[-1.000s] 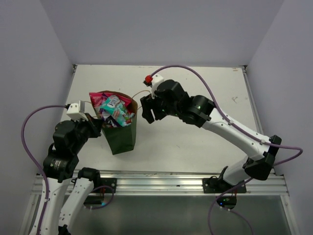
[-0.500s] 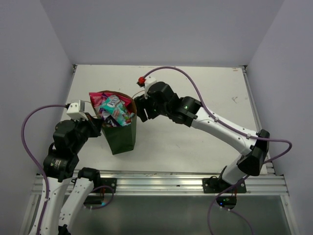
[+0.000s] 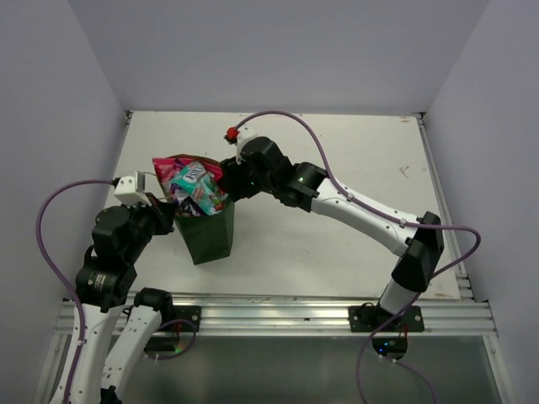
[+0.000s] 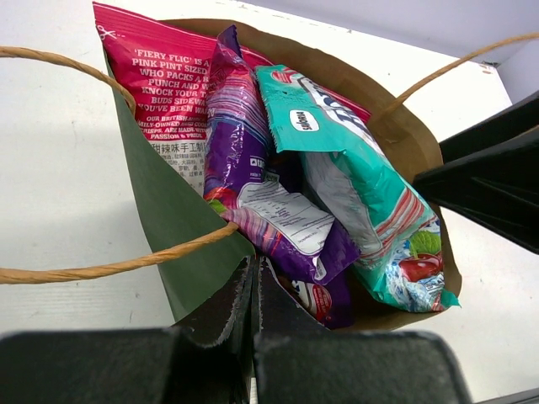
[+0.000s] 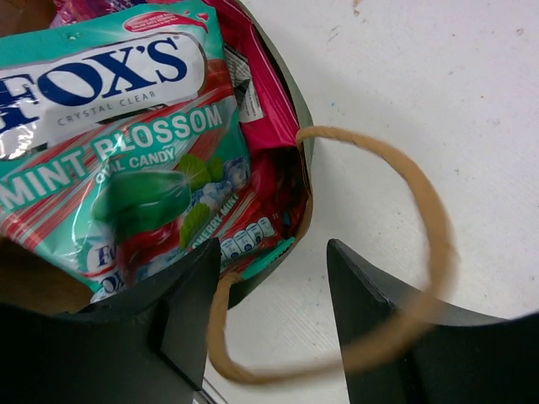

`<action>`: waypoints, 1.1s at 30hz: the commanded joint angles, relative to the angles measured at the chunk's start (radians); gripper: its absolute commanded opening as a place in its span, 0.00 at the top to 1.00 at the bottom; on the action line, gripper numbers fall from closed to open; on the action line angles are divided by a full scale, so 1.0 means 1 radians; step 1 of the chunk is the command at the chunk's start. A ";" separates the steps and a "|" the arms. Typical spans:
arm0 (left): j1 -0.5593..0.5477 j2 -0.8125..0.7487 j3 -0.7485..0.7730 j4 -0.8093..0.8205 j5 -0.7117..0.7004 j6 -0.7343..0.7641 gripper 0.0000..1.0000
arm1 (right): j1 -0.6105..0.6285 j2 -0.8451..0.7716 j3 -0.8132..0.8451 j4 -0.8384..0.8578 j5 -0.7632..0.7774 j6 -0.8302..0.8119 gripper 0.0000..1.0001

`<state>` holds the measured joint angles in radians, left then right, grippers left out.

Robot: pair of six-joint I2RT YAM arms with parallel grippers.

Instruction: Place the snacks into the paper bag

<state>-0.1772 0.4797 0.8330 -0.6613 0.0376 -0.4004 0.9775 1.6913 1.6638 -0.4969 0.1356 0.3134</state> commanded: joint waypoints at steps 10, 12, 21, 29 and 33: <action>0.001 0.022 -0.009 0.065 -0.018 0.002 1.00 | -0.016 0.091 0.161 -0.029 -0.001 -0.014 0.66; 0.001 0.023 -0.017 0.075 -0.015 0.000 1.00 | -0.014 0.111 0.178 -0.055 -0.001 -0.016 0.79; 0.001 0.036 -0.025 0.163 0.050 0.012 1.00 | -0.014 0.116 0.175 -0.077 -0.018 -0.030 1.00; 0.001 0.105 0.057 0.261 0.180 0.000 1.00 | -0.016 0.091 0.286 -0.158 0.045 -0.105 1.00; 0.001 0.152 0.051 0.328 0.267 -0.005 1.00 | -0.014 0.068 0.341 -0.189 0.082 -0.126 1.00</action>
<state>-0.1768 0.6041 0.8413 -0.5056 0.1741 -0.4011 0.9657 1.8187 1.9202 -0.6769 0.1734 0.2256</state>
